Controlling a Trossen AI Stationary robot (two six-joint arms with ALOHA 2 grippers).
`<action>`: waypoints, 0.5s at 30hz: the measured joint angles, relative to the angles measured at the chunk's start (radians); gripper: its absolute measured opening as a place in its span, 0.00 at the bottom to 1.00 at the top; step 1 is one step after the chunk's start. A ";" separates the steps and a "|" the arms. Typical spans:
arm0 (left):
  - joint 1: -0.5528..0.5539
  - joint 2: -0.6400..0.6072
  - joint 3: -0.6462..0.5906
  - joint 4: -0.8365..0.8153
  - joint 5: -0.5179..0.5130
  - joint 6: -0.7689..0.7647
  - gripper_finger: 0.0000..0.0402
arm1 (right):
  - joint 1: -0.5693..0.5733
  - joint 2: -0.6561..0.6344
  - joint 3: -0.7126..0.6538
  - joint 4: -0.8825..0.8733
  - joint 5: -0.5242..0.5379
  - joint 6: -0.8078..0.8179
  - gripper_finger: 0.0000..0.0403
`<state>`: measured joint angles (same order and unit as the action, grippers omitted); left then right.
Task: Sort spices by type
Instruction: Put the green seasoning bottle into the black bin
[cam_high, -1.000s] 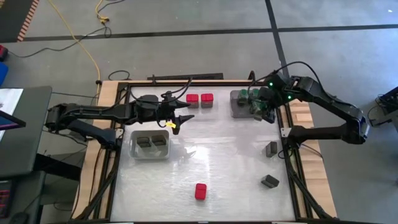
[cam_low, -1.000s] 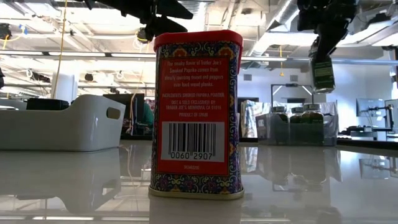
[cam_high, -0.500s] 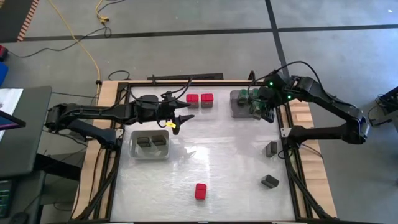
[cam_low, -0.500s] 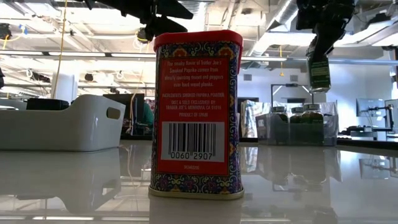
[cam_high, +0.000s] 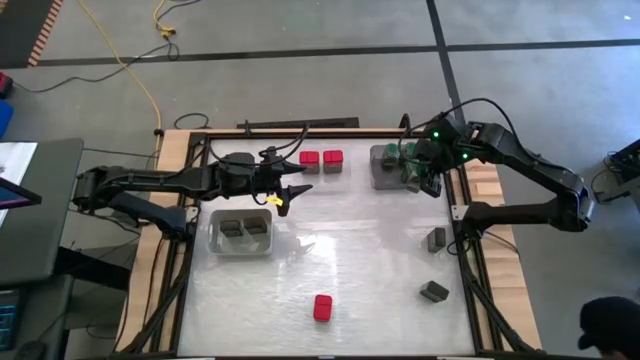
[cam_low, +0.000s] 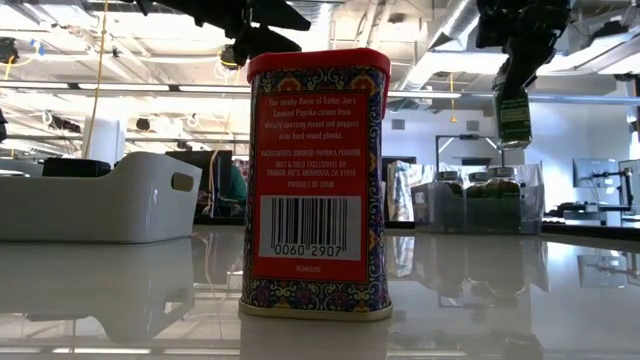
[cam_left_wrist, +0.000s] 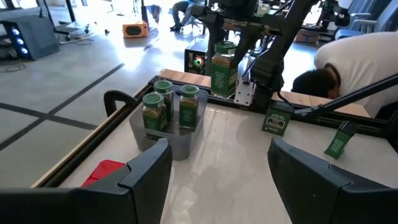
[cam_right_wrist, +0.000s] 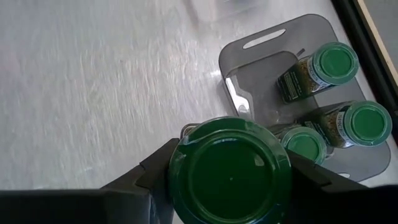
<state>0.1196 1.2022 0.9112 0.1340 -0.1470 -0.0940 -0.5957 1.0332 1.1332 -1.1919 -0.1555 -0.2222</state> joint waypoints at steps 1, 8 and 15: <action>0.000 0.000 0.000 0.000 0.000 0.000 0.63 | 0.000 0.000 0.000 0.000 0.000 0.000 0.56; 0.000 0.000 0.000 -0.001 0.000 0.002 0.63 | -0.001 -0.004 0.000 0.000 0.000 -0.010 0.56; 0.000 0.000 0.000 -0.001 0.000 0.000 0.63 | -0.001 -0.047 0.000 0.000 0.001 -0.023 0.56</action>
<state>0.1196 1.2022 0.9112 0.1327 -0.1471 -0.0937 -0.5968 0.9858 1.1336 -1.1923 -0.1549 -0.2451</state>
